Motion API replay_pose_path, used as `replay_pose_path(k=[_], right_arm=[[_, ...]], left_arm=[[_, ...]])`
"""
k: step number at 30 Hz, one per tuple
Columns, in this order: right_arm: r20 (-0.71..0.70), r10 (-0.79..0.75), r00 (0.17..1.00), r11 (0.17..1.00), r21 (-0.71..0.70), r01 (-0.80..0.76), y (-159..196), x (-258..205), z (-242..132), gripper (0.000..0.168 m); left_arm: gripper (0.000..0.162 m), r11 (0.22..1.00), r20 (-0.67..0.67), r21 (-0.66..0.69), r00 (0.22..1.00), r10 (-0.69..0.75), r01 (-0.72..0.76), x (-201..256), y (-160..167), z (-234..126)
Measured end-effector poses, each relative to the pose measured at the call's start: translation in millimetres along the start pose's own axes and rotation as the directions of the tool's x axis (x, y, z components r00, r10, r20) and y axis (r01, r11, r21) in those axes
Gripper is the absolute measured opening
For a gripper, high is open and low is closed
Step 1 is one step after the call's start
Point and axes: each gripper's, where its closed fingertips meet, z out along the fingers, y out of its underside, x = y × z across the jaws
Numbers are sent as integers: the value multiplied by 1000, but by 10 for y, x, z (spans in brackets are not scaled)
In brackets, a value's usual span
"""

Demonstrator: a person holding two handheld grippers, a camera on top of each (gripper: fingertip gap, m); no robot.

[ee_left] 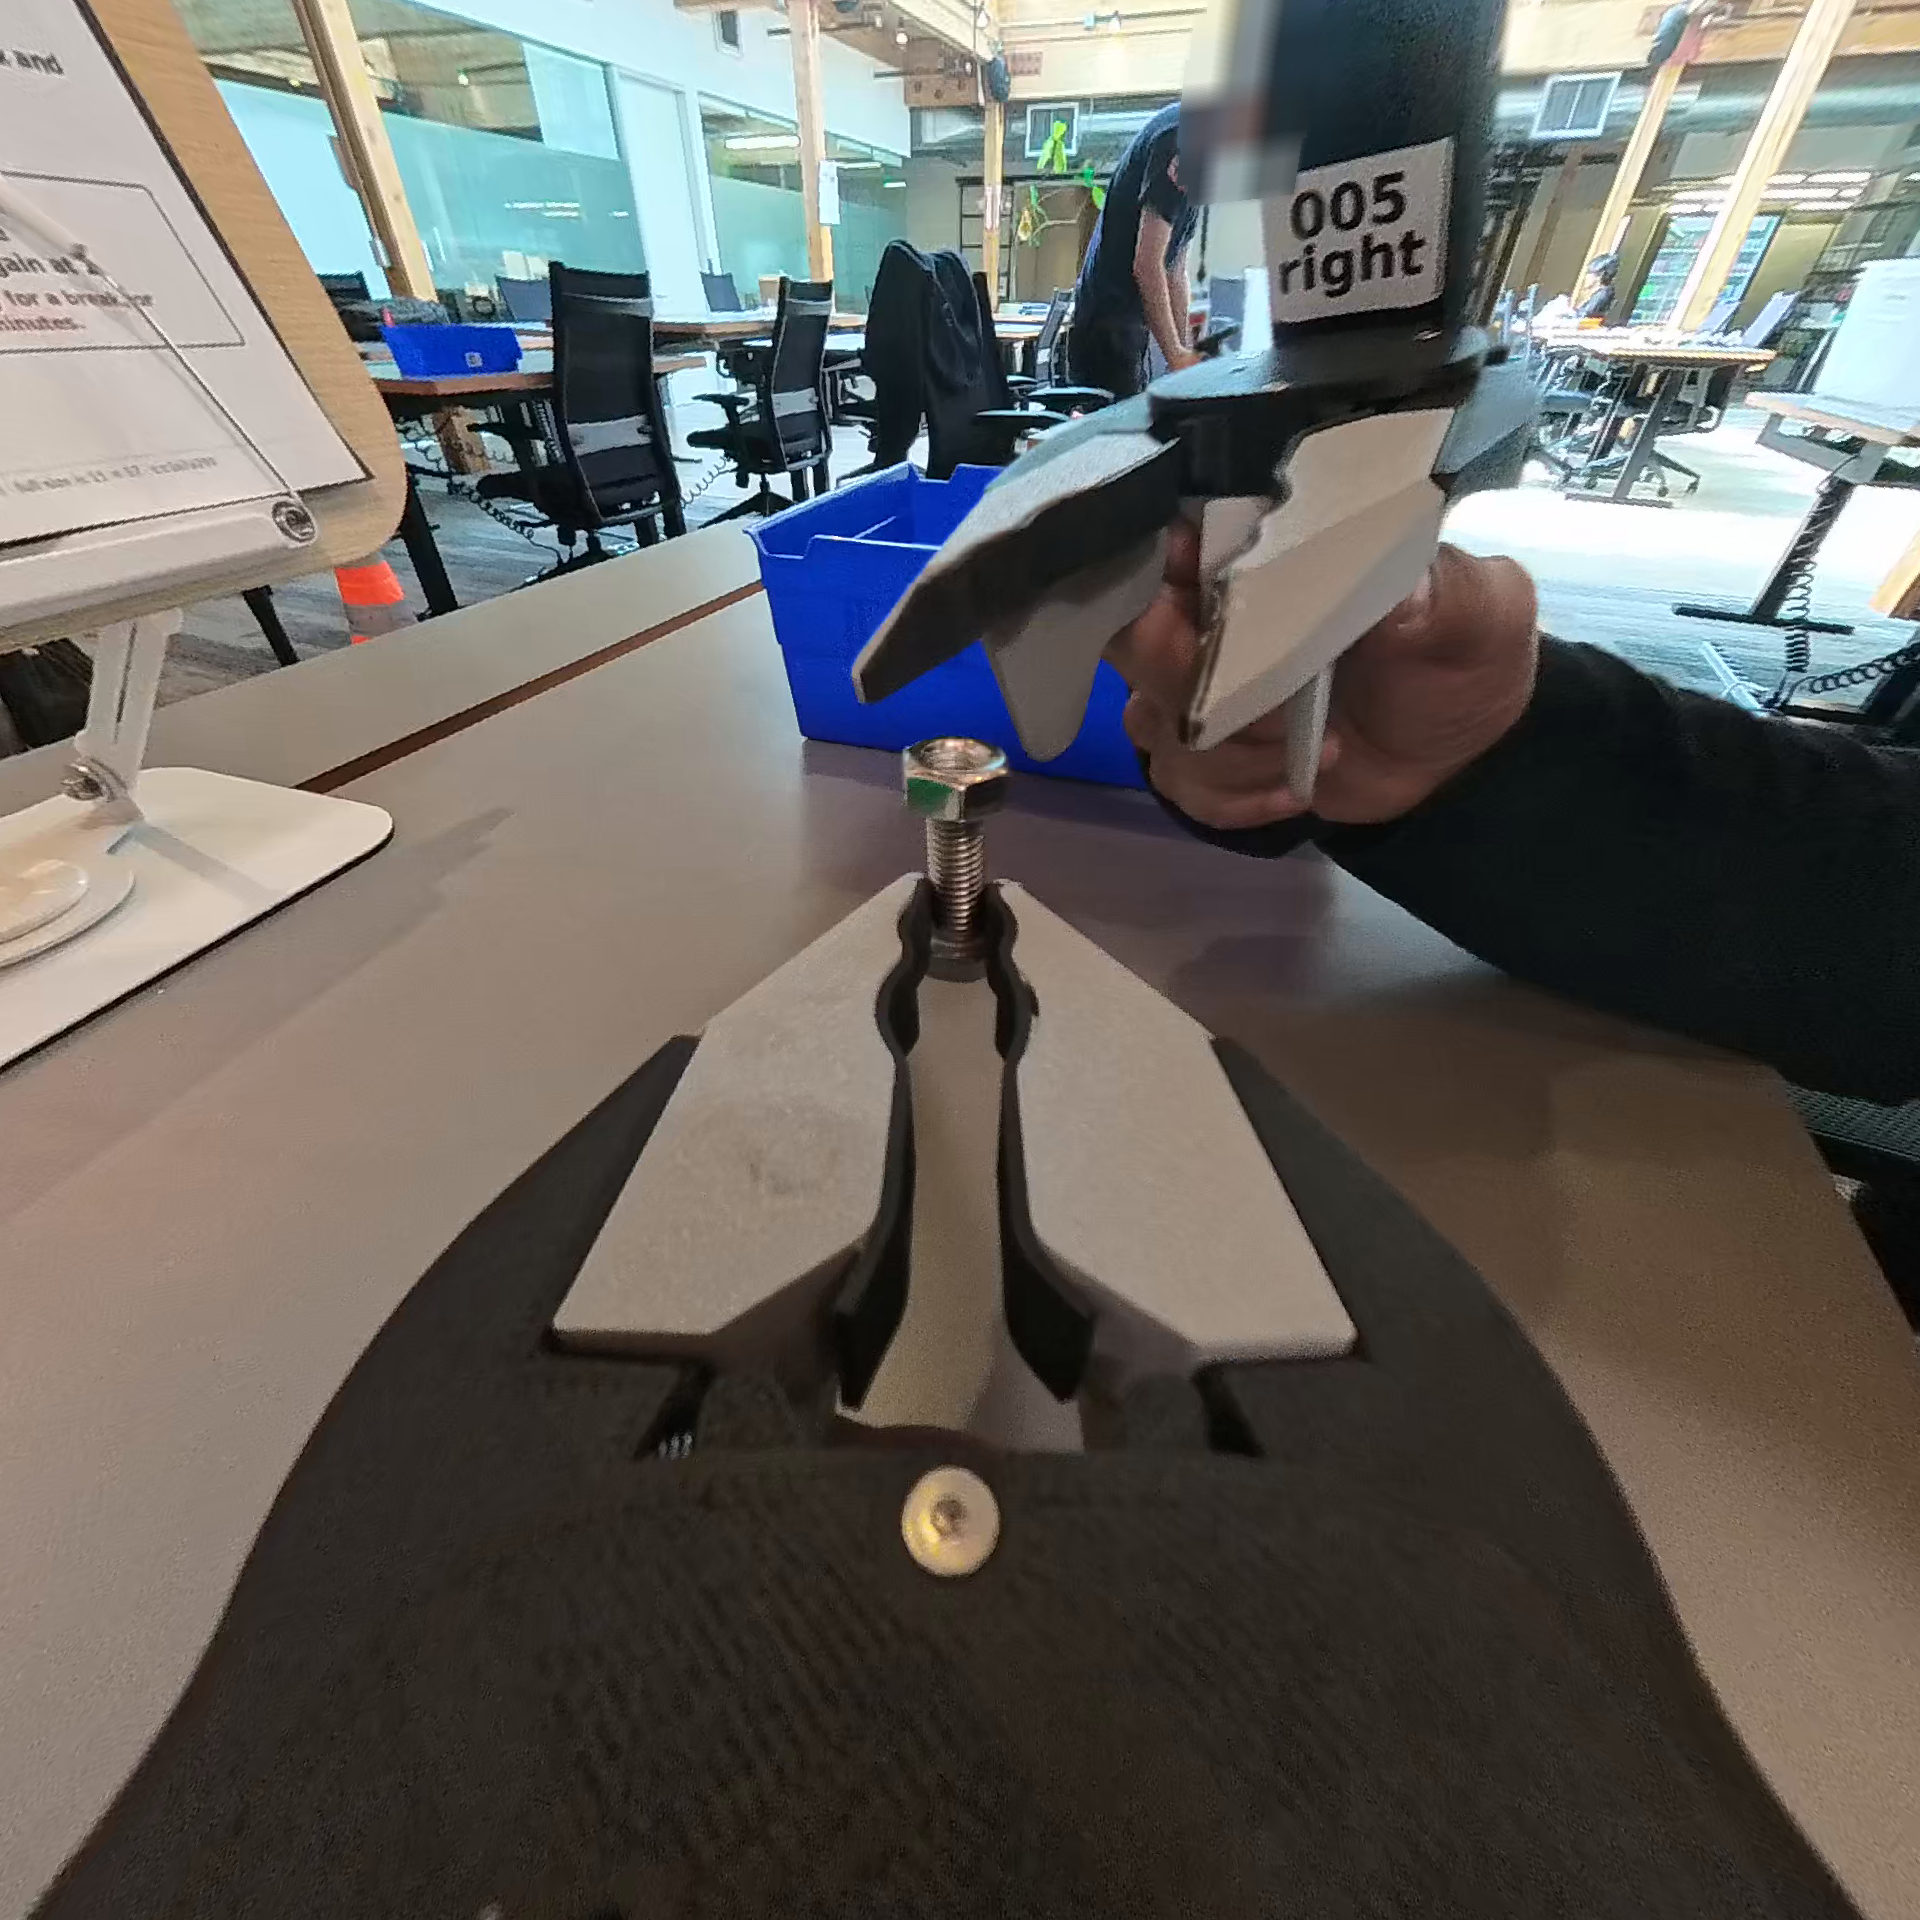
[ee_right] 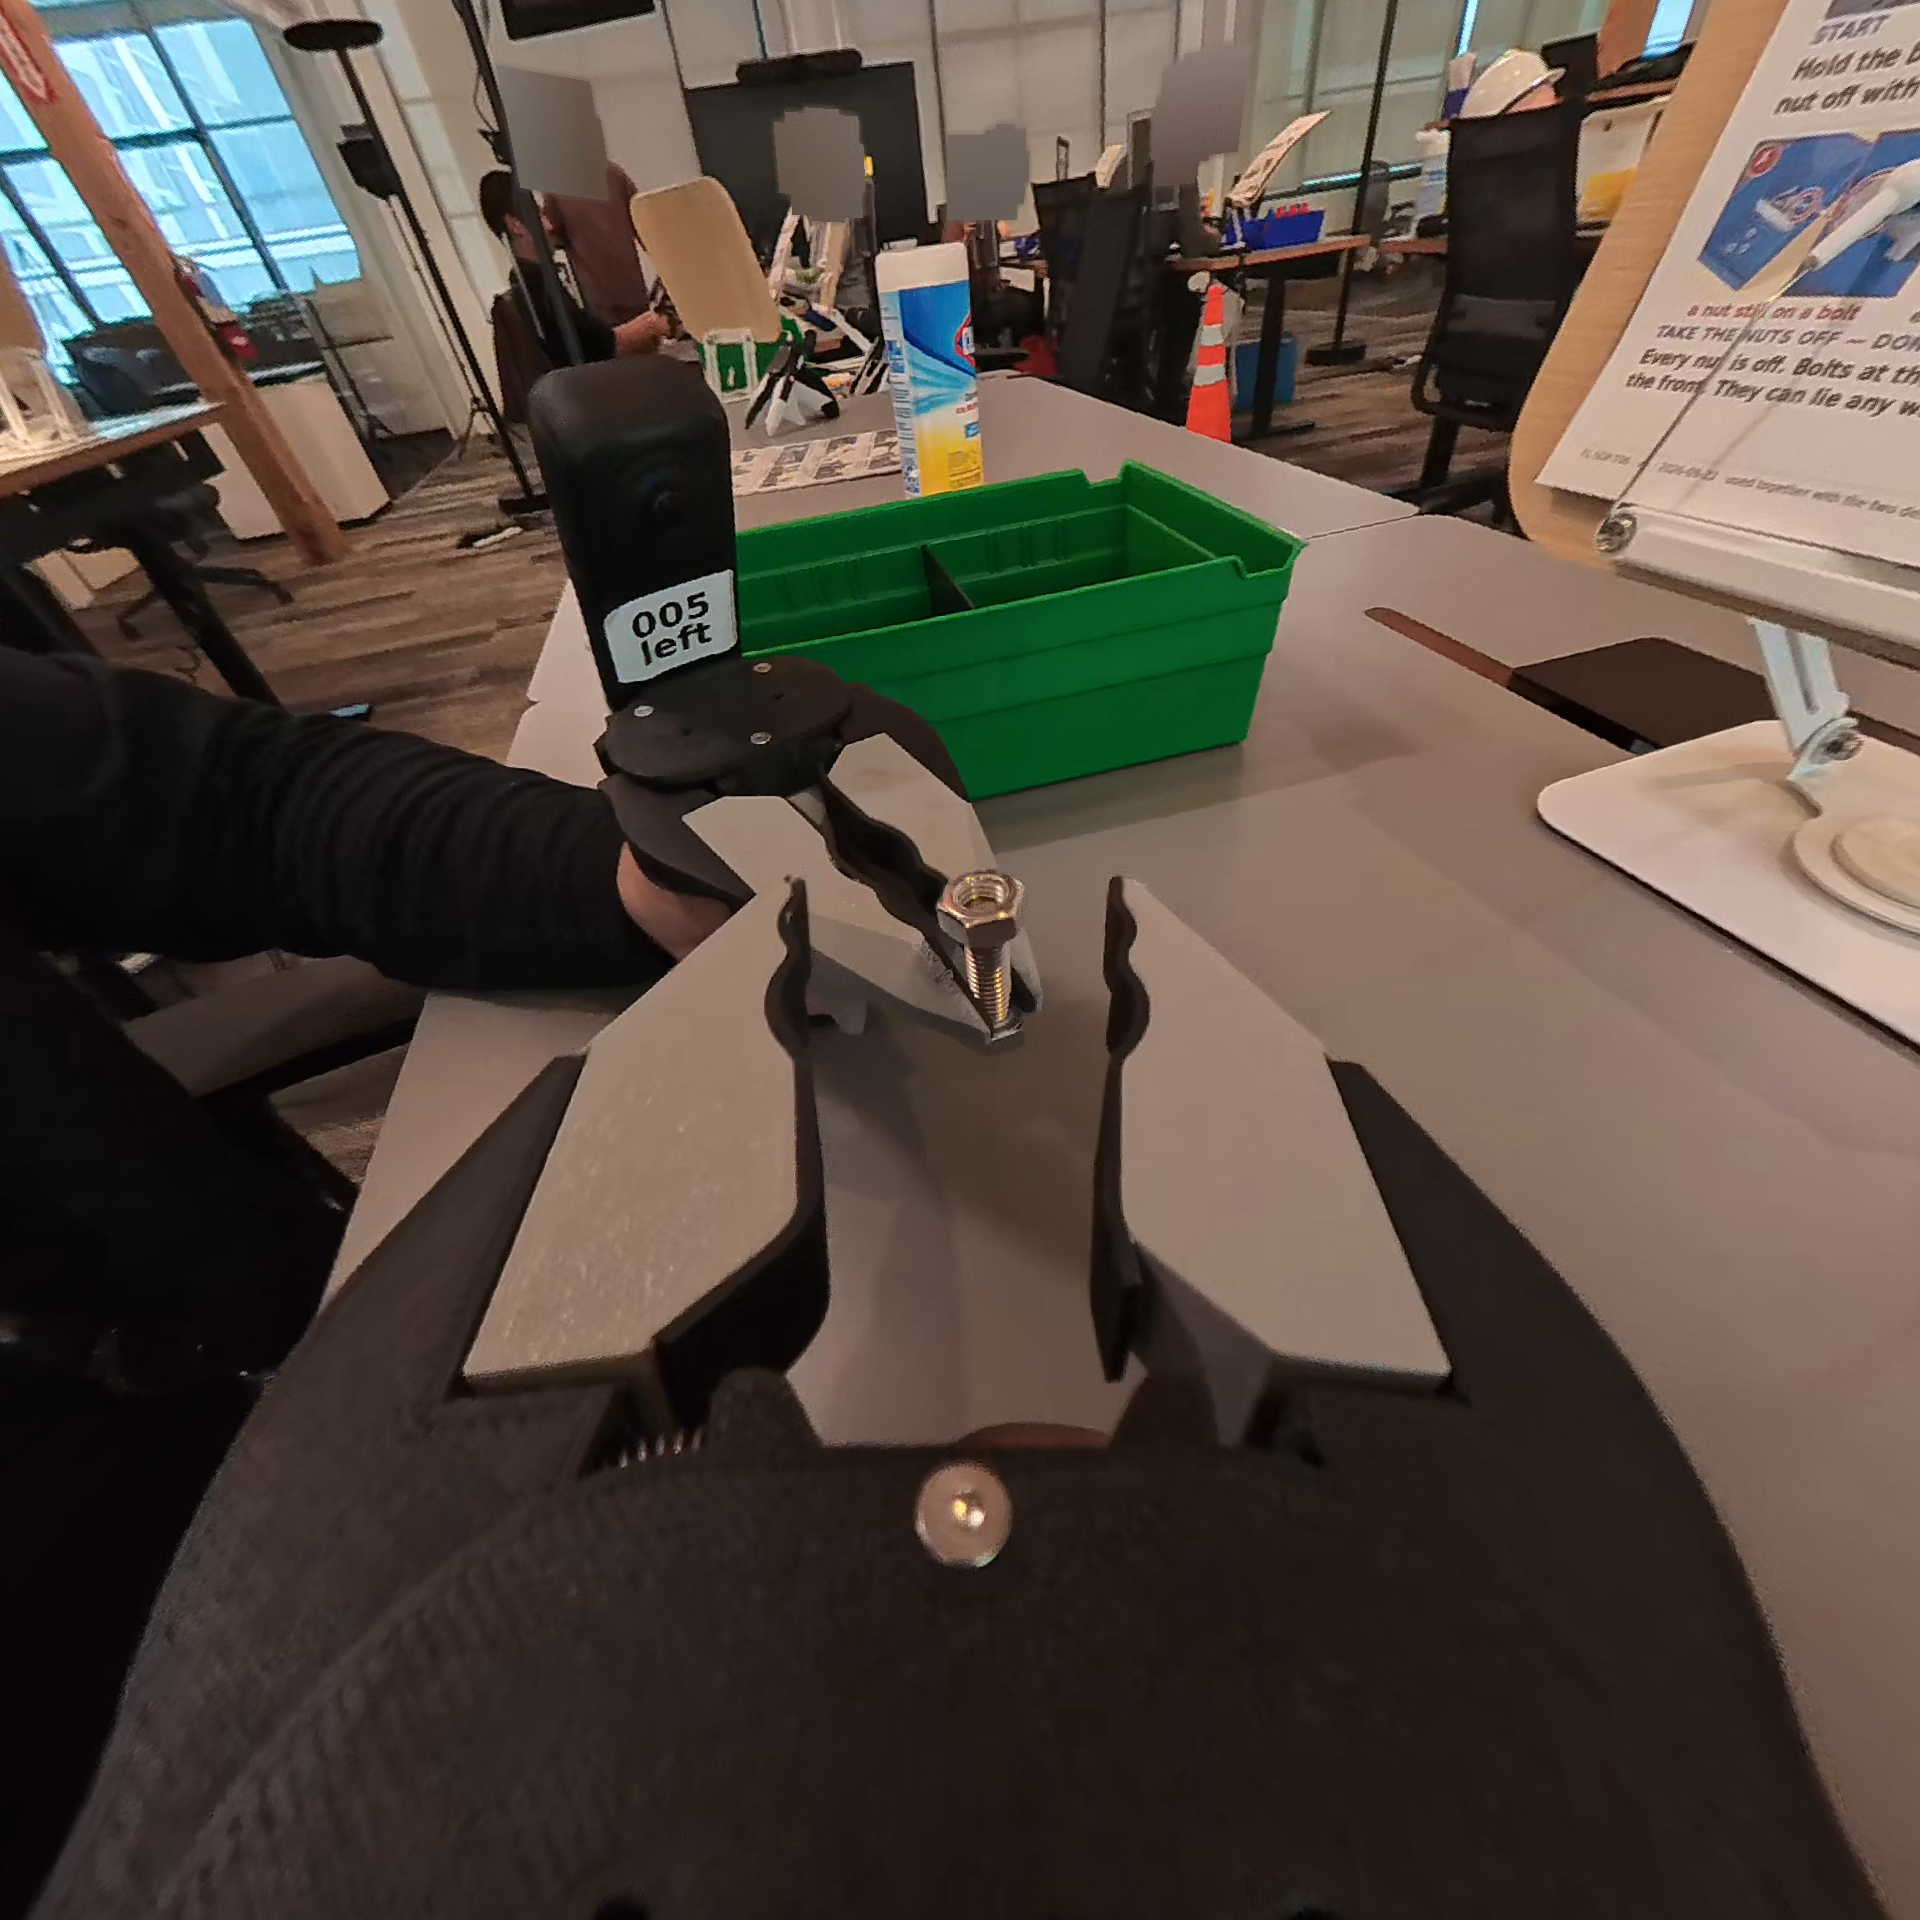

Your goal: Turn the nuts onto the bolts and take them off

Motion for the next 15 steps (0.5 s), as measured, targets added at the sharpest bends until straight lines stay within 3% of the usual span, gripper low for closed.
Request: replay_pose_path(k=[15], right_arm=[[125, -4, 992, 1000, -14, 6, 60, -236, 149, 50]], left_arm=[[7, 1000, -91, 4, 995, 30, -30, 202, -5, 21]])
